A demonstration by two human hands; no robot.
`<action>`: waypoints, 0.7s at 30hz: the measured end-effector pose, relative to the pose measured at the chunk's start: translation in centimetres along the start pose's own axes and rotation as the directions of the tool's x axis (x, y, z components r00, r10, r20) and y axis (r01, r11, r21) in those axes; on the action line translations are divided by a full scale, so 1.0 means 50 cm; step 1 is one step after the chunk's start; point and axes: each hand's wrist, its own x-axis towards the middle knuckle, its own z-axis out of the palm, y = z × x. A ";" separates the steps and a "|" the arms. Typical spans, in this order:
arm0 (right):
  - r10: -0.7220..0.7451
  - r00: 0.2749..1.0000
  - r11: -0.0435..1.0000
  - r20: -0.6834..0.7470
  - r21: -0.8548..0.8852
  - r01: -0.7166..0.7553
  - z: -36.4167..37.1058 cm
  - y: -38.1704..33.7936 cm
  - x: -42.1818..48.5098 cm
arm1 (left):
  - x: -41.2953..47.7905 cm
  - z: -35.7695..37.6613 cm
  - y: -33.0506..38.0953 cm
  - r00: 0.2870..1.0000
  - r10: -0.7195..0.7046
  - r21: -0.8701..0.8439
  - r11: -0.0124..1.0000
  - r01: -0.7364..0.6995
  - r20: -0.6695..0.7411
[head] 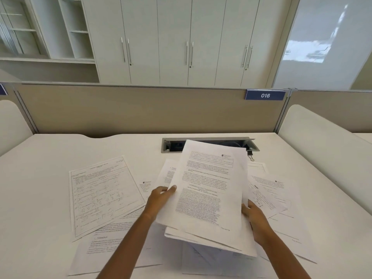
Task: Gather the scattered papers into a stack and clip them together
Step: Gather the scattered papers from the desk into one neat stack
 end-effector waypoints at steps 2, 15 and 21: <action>-0.037 0.999 0.999 0.021 0.025 0.036 0.007 -0.003 -0.006 | -0.010 -0.004 0.011 0.987 -0.011 -0.152 0.988 0.036 0.163; -0.512 0.857 0.855 -0.055 -0.123 0.503 0.084 -0.089 -0.024 | -0.037 -0.017 0.088 0.907 0.418 -0.261 0.871 -0.416 -0.049; -0.420 0.908 0.904 0.017 -0.079 0.420 0.084 -0.037 -0.022 | -0.023 -0.007 0.024 0.950 0.301 -0.264 0.926 -0.270 0.086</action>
